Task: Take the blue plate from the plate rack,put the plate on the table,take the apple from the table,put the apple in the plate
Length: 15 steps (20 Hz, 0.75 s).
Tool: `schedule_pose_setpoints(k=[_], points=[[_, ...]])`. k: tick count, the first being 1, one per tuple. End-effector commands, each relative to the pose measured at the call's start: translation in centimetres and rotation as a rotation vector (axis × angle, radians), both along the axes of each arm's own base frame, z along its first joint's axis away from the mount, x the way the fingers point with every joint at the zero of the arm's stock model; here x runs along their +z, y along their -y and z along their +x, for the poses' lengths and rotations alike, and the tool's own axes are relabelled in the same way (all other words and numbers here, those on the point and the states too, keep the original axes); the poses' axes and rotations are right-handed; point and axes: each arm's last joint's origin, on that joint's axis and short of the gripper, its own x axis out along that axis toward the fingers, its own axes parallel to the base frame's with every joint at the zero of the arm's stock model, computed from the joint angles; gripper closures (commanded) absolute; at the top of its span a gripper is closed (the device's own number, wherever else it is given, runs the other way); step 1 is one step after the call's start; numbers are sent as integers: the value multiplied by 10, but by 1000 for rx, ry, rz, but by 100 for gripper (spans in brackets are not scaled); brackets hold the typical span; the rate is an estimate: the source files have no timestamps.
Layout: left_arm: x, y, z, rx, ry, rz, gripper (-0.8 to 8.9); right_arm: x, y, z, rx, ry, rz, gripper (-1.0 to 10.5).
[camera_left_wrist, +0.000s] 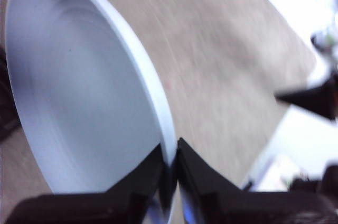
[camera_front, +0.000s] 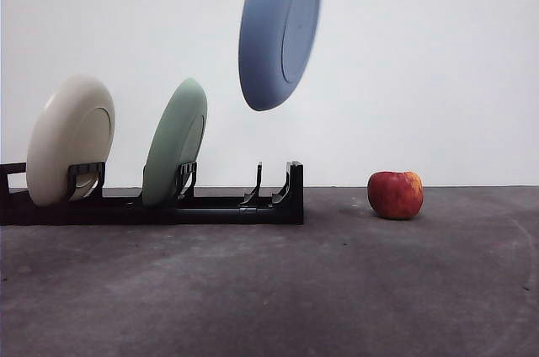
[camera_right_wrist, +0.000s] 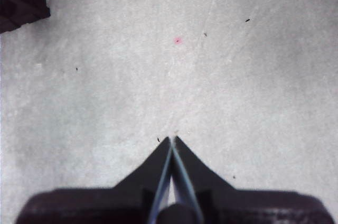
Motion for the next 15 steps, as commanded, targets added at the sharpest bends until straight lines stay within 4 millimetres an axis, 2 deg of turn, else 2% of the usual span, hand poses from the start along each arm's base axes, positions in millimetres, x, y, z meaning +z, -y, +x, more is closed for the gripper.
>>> schedule_pose_setpoints(k=[1,4,10,12,15], points=[[2,9,-26,-75,79,135,821,1,0,0,8,-3,-5,946],[-1,22,-53,-71,140,317,821,0,0,-1,8,-11,-5,946],[-4,50,-91,-161,215,390,821,0,0,-1,8,-10,-5,946],[-14,58,-103,-165,255,468,821,0,0,-1,8,-17,-5,946],[-46,66,-118,-157,260,614,821,0,0,-2,8,-19,-5,946]])
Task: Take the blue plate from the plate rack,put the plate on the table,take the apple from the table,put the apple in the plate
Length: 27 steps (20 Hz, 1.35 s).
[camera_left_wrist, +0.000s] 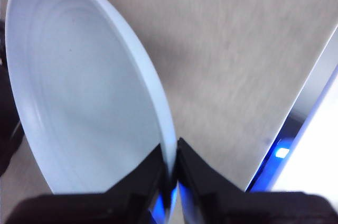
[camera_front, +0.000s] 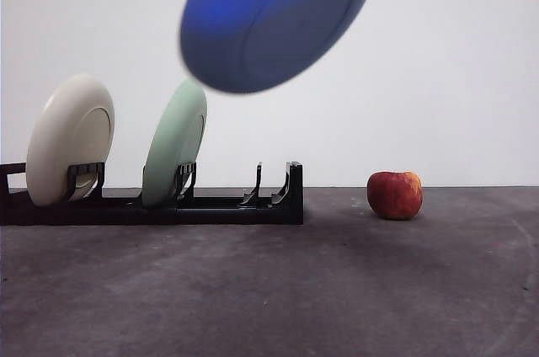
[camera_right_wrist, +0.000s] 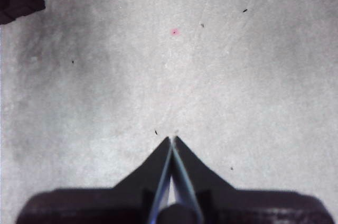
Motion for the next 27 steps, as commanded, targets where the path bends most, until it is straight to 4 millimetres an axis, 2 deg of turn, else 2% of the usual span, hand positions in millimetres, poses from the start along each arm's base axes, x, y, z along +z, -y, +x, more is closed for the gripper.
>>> schedule_pose_setpoints(k=[1,4,9,14,17,20,21,23,25,27], points=[[-27,5,-9,30,36,122,821,1,0,0,8,5,-5,946],[-70,11,-16,78,113,250,821,1,0,0,8,6,-5,946],[-145,16,-18,56,99,242,821,2,0,1,8,19,-5,946],[-199,2,-26,30,61,292,821,2,0,1,8,19,-5,946],[-214,-4,-31,-2,-22,282,817,2,0,1,8,19,-5,946],[-214,-3,-32,-13,-40,273,807,2,0,1,10,20,-6,945],[-214,-3,-31,-13,-39,271,762,2,0,2,6,23,-10,940],[-214,-3,-30,-8,-39,270,563,3,0,3,4,41,-15,927],[-213,-3,-30,-8,-39,269,403,4,-1,5,10,66,-14,808],[-211,-2,-30,-3,-42,270,396,6,-3,9,45,112,-9,711]])
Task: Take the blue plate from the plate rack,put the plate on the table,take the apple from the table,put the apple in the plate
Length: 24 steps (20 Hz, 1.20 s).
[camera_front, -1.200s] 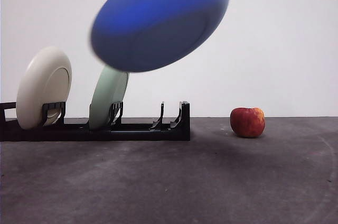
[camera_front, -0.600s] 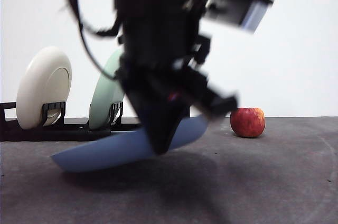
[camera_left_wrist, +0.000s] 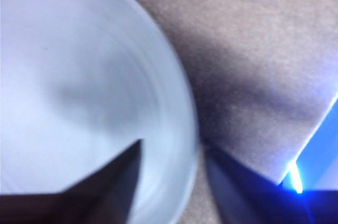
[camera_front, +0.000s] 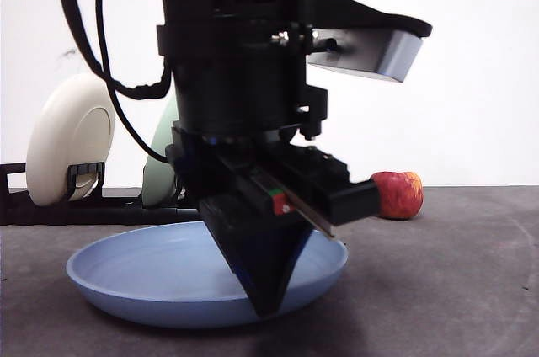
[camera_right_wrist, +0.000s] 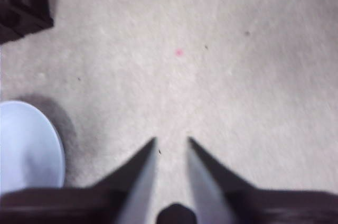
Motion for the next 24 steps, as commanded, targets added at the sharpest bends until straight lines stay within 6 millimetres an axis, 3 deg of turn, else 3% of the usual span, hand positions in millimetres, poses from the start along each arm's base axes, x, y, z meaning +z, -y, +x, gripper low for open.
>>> schedule_pose_setpoints(k=[1,4,5,8,12,14,15,19,24], points=[[2,0,0,22,-10,16,396,5,-4,5,63,76,11,637],[31,1,0,43,-15,14,397,8,-11,22,118,167,44,223],[46,1,-1,51,-9,-6,397,7,-14,31,132,185,47,161],[96,-9,-9,78,25,-123,397,1,-27,62,182,158,46,150],[153,-48,-24,125,73,-306,444,-5,-44,120,242,95,-17,150],[173,-73,-34,165,80,-370,745,-7,-50,151,260,70,-30,151],[182,-86,-39,183,87,-399,826,-8,-52,166,259,63,-31,151],[203,-132,-57,243,90,-462,820,-19,-61,219,264,30,-34,152],[219,-176,-74,300,118,-569,819,-42,-74,264,262,-20,-74,154]])
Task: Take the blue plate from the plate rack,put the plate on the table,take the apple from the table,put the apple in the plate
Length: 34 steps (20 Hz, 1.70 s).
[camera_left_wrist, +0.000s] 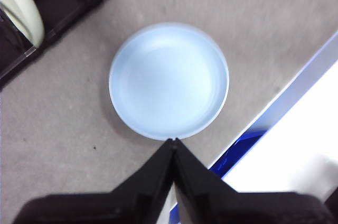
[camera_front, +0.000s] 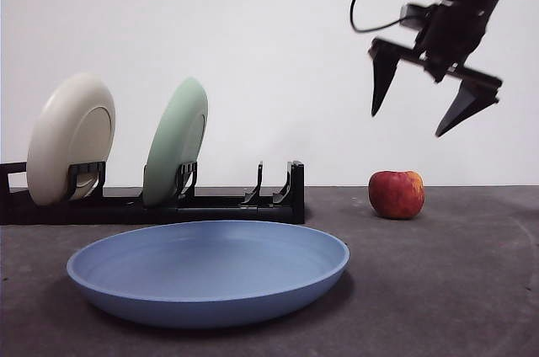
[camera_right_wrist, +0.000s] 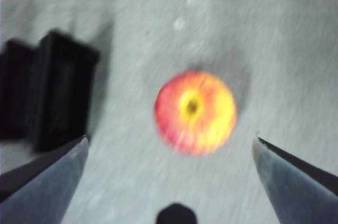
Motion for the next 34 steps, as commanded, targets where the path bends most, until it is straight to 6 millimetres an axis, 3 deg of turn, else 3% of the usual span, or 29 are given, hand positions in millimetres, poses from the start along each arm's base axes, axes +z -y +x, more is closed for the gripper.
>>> schedule_pose_setpoints(k=[1,6,13,18,20,22,26,31,34], points=[[5,-15,-6,35,8,-69,819,-14,-9,14,21,-13,-30,154],[16,-51,-20,74,61,-196,819,-51,-27,29,35,-67,-115,155],[22,-106,-42,135,71,-435,819,-86,-26,38,-12,-124,-188,179],[21,-127,-51,138,88,-510,820,-96,-26,42,-24,-127,-186,656],[21,-129,-52,135,88,-518,820,-95,-26,43,-27,-119,-183,929],[21,-130,-52,129,85,-522,819,-95,-26,42,-26,-126,-184,958],[21,-130,-53,101,79,-516,819,-72,-24,30,42,-137,-212,946],[21,-130,-52,79,114,-483,819,-6,-25,-11,97,-168,-151,946],[21,-131,-52,98,149,-464,819,35,-38,-44,186,-123,-138,946]])
